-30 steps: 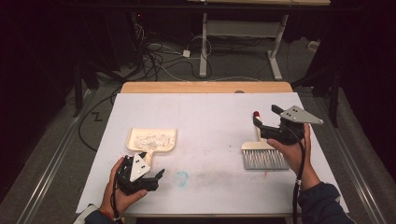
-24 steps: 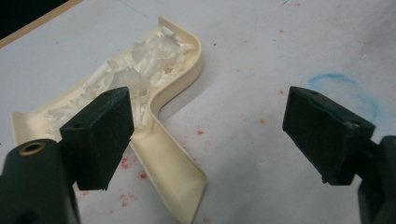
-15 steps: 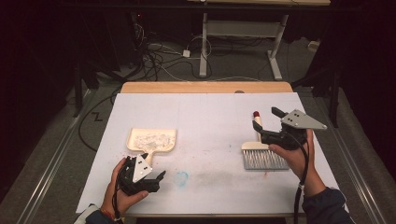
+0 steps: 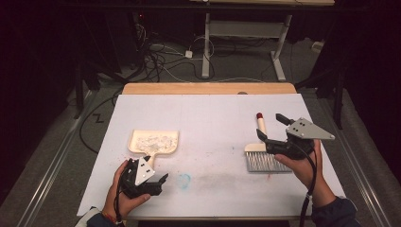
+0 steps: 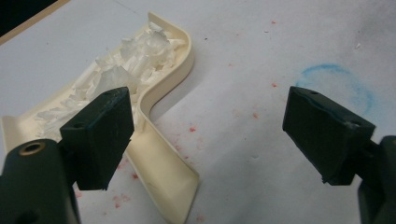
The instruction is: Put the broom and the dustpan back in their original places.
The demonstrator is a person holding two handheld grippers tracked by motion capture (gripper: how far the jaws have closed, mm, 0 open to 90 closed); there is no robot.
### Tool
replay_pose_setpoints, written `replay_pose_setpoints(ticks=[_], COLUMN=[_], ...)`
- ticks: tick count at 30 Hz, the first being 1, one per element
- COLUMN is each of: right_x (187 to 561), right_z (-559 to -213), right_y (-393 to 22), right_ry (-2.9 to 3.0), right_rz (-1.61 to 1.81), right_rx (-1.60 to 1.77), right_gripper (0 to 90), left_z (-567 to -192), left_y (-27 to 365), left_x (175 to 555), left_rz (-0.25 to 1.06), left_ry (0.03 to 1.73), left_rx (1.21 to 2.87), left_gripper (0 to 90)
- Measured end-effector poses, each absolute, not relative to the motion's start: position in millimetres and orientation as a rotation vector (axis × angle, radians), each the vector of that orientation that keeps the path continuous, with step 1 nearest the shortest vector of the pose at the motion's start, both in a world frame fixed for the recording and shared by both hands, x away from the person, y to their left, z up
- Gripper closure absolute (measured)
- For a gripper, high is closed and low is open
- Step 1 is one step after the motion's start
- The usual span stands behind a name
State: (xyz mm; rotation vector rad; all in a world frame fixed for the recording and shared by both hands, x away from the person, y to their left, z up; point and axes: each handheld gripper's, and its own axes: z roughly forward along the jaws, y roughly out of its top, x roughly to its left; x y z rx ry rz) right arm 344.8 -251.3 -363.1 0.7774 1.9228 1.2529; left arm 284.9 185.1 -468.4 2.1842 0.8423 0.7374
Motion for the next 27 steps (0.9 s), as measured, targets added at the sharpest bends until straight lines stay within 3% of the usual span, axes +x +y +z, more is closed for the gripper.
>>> replay_pose_setpoints(ticks=[27], right_x=[314], right_z=[-375], right_y=[-273], right_ry=[1.932], right_rz=[1.197], right_rx=[0.734], right_gripper=[23.1], left_z=[-470], left_y=[182], left_x=[283], left_rz=[0.712], left_ry=[0.817], left_rx=[2.201], left_gripper=[16.3])
